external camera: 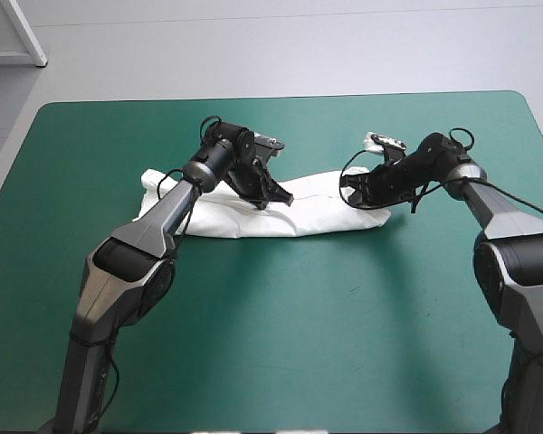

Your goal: Fold the cloth

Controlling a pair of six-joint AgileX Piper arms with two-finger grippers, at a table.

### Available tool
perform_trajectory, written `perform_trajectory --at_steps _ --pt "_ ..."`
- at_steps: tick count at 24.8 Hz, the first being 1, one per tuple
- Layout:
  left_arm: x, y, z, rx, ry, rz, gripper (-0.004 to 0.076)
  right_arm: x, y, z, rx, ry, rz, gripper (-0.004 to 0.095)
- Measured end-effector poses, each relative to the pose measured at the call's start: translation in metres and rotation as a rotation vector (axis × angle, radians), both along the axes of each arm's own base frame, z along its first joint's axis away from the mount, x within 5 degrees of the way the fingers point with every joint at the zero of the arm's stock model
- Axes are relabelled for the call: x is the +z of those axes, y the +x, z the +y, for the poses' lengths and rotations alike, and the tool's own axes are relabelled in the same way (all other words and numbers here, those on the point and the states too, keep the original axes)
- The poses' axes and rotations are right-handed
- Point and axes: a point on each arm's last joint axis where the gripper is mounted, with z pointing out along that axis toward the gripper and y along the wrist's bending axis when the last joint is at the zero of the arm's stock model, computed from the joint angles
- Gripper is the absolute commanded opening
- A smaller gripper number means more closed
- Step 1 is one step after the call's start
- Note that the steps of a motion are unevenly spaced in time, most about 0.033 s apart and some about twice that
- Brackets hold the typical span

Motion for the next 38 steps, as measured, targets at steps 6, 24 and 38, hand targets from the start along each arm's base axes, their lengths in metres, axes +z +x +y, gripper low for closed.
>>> perform_trajectory --at_steps 6,24,38 --pt "0.000 0.000 0.000 0.000 -0.001 0.001 -0.0008 0.033 -0.005 -0.002 -0.012 0.004 -0.061 -0.0015" --pt "0.003 -0.002 -0.002 -0.040 -0.022 -0.002 -0.0008 0.148 -0.030 0.079 0.087 0.175 -0.252 -0.0014" --pt "0.183 -0.095 0.105 0.064 -0.001 -0.335 -0.0008 0.168 -0.037 0.090 0.140 0.190 -0.283 -0.0014"
